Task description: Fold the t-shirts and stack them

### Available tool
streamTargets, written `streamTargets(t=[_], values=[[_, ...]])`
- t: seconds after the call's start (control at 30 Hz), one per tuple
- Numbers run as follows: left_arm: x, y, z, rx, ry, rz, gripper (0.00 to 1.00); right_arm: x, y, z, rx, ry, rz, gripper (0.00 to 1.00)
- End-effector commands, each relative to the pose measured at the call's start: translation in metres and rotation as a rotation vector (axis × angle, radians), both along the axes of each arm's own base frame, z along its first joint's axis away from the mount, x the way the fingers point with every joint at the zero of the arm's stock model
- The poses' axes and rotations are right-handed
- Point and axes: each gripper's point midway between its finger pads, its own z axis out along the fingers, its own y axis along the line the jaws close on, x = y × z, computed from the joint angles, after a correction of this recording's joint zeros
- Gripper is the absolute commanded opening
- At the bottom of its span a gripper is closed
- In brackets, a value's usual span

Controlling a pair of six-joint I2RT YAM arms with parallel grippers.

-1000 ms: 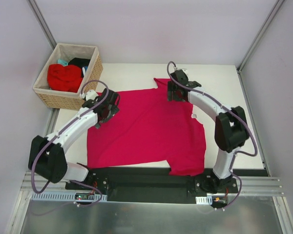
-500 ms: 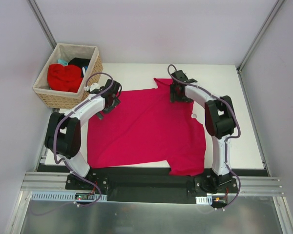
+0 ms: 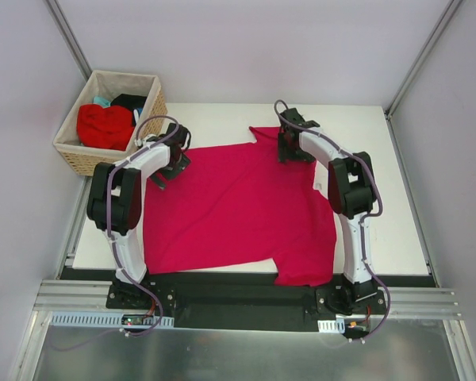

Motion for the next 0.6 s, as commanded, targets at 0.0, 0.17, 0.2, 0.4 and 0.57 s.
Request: streamTargets(t=[0.0, 0.17, 0.2, 0.4, 0.57], values=[[0.023, -0.004, 0.004, -0.022, -0.017, -0.014, 0.89, 0.004, -0.016, 0.009, -0.034, 0.011, -0.034, 0.8], [0.047, -0.011, -0.004, -0.039, -0.015, -0.033, 0.89, 0.014, -0.029, 0.013, -0.04, 0.012, -0.075, 0.81], [0.058, -0.014, 0.002, -0.046, -0.038, -0.039, 0.89, 0.017, -0.031, 0.015, -0.041, 0.009, -0.079, 0.81], [0.098, -0.022, 0.011, -0.053, -0.092, -0.07, 0.88, 0.033, -0.048, 0.014, -0.045, 0.012, -0.12, 0.81], [0.119, -0.025, 0.008, -0.061, -0.104, -0.089, 0.88, 0.041, -0.05, 0.013, -0.027, 0.012, -0.127, 0.82]])
